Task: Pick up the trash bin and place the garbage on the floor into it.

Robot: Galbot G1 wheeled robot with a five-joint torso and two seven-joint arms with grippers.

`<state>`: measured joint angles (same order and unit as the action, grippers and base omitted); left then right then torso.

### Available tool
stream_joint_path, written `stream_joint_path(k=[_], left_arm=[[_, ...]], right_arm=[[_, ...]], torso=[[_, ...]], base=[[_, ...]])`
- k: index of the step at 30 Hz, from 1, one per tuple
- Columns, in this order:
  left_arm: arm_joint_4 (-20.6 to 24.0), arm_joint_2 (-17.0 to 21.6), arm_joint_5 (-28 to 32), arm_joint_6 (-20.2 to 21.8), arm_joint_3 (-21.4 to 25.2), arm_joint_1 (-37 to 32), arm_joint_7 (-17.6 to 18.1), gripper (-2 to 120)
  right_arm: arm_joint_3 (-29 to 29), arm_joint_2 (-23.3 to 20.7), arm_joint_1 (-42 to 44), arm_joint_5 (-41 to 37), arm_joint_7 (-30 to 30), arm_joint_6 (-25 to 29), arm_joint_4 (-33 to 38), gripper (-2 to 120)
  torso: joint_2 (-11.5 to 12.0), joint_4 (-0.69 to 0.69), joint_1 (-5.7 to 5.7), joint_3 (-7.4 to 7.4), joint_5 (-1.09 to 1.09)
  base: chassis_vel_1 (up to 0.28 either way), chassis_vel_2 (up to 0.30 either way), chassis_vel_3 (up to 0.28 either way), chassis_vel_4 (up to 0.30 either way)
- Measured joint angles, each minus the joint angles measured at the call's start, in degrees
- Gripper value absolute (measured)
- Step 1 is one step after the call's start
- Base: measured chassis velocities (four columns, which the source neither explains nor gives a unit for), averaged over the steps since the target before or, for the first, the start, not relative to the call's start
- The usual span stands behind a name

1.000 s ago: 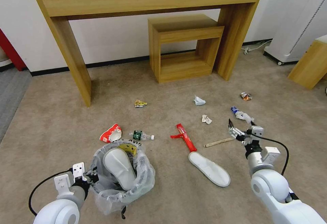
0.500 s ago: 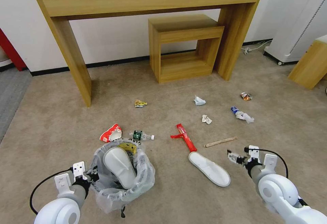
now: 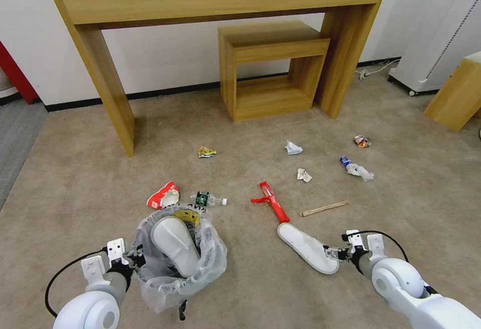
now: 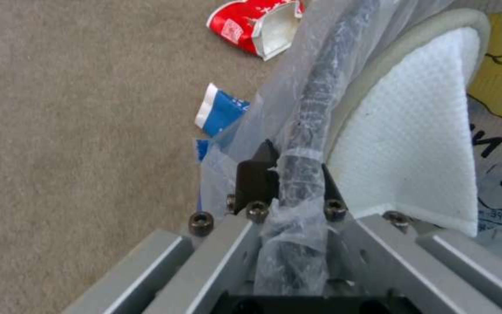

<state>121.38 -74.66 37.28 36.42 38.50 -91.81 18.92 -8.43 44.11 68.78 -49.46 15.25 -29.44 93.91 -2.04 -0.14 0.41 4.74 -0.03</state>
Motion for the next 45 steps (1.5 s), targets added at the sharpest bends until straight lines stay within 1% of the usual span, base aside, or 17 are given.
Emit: stream_joint_path(k=[10, 18, 24, 26, 28, 32, 35, 36, 37, 38, 40, 41, 42, 44, 45], left_arm=[[-0.26, -0.06, -0.07, -0.27, -0.12, 0.11, -0.03, 0], [-0.31, 0.11, 0.06, -0.48, -0.5, 0.18, -0.08, 0], [-0.32, 0.1, 0.36, -0.65, -0.51, 0.35, -0.03, 0], [-0.32, 0.11, 0.41, -0.67, -0.49, 0.35, -0.02, 0], [-0.25, 0.27, 0.55, -0.76, -0.32, 0.17, 0.02, 0], [0.16, 0.4, 0.63, -0.91, -0.15, -0.25, 0.04, 0], [0.22, 0.48, 0.63, -0.99, -0.05, -0.46, 0.06, 0], [0.22, 0.53, 0.63, -1.06, -0.04, -0.52, 0.07, 0], [0.22, 0.53, 0.63, -1.06, -0.04, -0.52, 0.07, 0], [0.21, 0.58, 0.63, -1.16, -0.02, -0.53, 0.07, 0], [0.19, 0.59, 0.63, -1.19, -0.02, -0.53, 0.07, 0], [0.15, 0.59, 0.7, -1.24, -0.01, -0.45, 0.08, 0], [0.14, 0.57, 0.73, -1.27, -0.01, -0.42, 0.09, 0], [0.01, 0.5, 0.76, -1.37, -0.09, -0.28, 0.1, 0], [0.01, 0.5, 0.76, -1.37, -0.09, -0.28, 0.1, 0]], right_arm=[[4.26, 0.49, -4.19, 2.07, -0.94, -1.5, -4.44, 100], [7.52, 1.71, -6.44, 3.71, -1.07, -0.92, -7.19, 99], [12.2, 3.4, -9.87, 4.29, -1.37, 0.04, -9.53, 99], [12.68, 3.61, -10.2, 4.31, -1.32, 0.13, -9.85, 99], [14.72, 4.39, -11.51, 4.8, -1.21, 0.62, -11.42, 96], [16.58, 5.54, -12.76, 5.94, -1.15, 1.4, -13.44, 92], [17.39, 6.41, -13.33, 6.97, -1.04, 2.35, -15.06, 90], [17.61, 6.69, -13.54, 7.45, -1.0, 2.87, -15.58, 87], [17.61, 6.69, -13.54, 7.45, -1.0, 2.87, -15.58, 87], [17.74, 6.91, -13.68, 7.66, -0.97, 3.18, -15.86, 81], [17.79, 6.99, -13.74, 7.74, -0.96, 3.22, -15.97, 80], [18.22, 7.22, -13.99, 8.18, -0.96, 3.8, -16.76, 71], [18.41, 7.33, -14.09, 8.44, -0.97, 4.15, -17.2, 67], [18.68, 7.62, -14.21, 9.12, -0.99, 4.85, -18.13, 58], [18.68, 7.62, -14.21, 9.12, -0.99, 4.85, -18.13, 58]], torso=[[0.0, 0.0, 0.0, 0.0, 0.0], [0.0, -0.01, 0.0, 0.0, 0.0], [0.0, 0.0, 0.0, 0.0, 0.0], [0.0, 0.0, 0.0, 0.0, -0.01], [0.0, 0.0, 0.0, 0.0, -0.01], [0.0, -0.01, 0.0, 0.0, -0.01], [0.0, 0.0, 0.0, 0.0, 0.0], [0.0, 0.0, 0.0, 0.0, -0.01], [0.0, 0.0, 0.0, 0.0, -0.01], [0.0, 0.0, 0.0, 0.0, -0.01], [0.0, -0.01, 0.0, 0.0, -0.01], [0.0, 0.0, 0.0, 0.0, -0.01], [0.0, -0.01, 0.0, 0.0, -0.01], [0.0, -0.01, 0.0, 0.0, 0.0], [0.0, -0.01, 0.0, 0.0, 0.0]], base=[[0.0, 0.0, 0.0, 0.0], [0.0, 0.0, 0.0, 0.0], [0.0, 0.0, 0.0, 0.0], [0.0, 0.0, 0.0, 0.0], [0.0, 0.0, 0.0, 0.0], [0.0, 0.0, 0.0, 0.0], [0.0, 0.0, 0.0, 0.0], [0.0, 0.0, 0.0, 0.0], [0.0, 0.0, 0.0, 0.0], [0.0, 0.0, 0.0, 0.0], [0.0, 0.0, 0.0, 0.0], [0.0, 0.0, 0.0, 0.0], [0.0, 0.0, 0.0, 0.0], [0.0, 0.0, 0.0, 0.0], [0.0, 0.0, 0.0, 0.0]])
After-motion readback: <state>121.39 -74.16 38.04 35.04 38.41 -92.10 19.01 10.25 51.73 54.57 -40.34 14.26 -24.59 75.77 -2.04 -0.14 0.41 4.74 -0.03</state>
